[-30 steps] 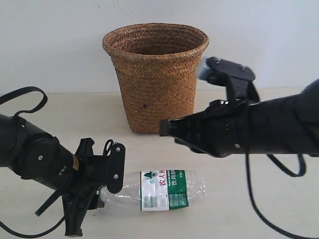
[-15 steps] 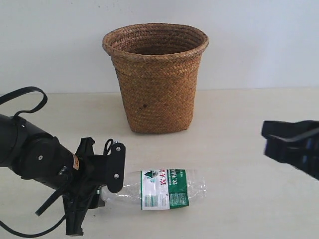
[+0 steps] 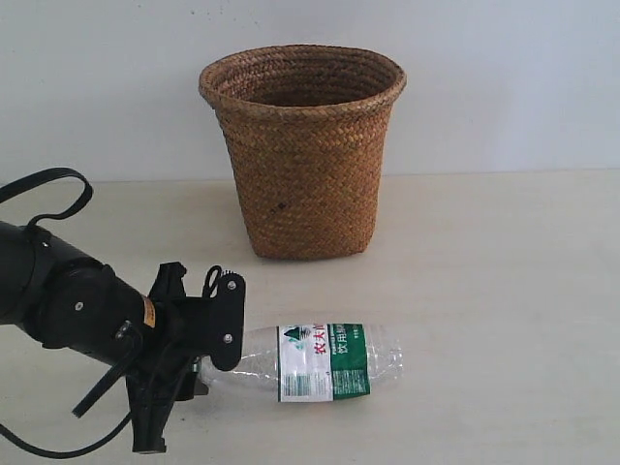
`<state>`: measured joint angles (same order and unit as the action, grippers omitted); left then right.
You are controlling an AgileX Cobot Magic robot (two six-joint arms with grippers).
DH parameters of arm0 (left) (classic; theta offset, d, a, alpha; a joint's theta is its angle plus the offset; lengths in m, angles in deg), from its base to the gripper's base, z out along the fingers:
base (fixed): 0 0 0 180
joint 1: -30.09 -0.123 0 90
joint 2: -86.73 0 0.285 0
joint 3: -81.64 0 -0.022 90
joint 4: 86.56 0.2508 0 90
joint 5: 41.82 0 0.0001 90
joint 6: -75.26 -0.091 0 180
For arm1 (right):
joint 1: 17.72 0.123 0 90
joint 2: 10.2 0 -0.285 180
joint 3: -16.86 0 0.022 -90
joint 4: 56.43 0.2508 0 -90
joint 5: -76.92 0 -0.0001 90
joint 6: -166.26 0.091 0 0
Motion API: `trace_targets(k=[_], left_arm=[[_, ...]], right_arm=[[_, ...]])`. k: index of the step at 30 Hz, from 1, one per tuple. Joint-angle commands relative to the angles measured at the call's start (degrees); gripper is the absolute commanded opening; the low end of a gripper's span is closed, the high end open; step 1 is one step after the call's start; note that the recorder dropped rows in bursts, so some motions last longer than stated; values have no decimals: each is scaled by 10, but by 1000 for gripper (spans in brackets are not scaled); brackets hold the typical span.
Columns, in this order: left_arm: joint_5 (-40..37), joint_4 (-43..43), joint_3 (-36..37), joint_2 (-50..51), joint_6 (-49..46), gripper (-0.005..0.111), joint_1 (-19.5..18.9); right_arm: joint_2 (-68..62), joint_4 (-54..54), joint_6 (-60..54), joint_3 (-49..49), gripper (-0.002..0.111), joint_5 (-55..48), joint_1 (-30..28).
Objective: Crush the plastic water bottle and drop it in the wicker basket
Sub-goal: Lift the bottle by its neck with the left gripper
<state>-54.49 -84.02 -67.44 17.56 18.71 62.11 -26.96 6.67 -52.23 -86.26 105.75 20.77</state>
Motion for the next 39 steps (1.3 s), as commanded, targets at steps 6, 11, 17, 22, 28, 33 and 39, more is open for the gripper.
trace_targets(k=[6, 11, 17, 22, 28, 33, 39], left_arm=[[8, -2, -4, -3, 2, 4, 5], [13, -2, -4, -3, 2, 4, 5], [13, -5, -4, -3, 3, 4, 5], [11, -17, -4, -4, 6, 4, 5], [23, -17, -4, -31, 6, 4, 5], [22, -17, -4, -60, 11, 4, 5], [9, -18, -4, -74, 23, 4, 7]], right_arm=[[3, -5, 7, 3, 1, -38, -2], [3, -5, 7, 3, 1, -38, -2], [3, -5, 6, 3, 1, -38, -2], [28, -5, 6, 3, 1, -36, -57], [90, -5, 6, 3, 1, -34, -154], [90, -5, 6, 3, 1, -29, -207], [90, -5, 6, 3, 1, -29, -214]])
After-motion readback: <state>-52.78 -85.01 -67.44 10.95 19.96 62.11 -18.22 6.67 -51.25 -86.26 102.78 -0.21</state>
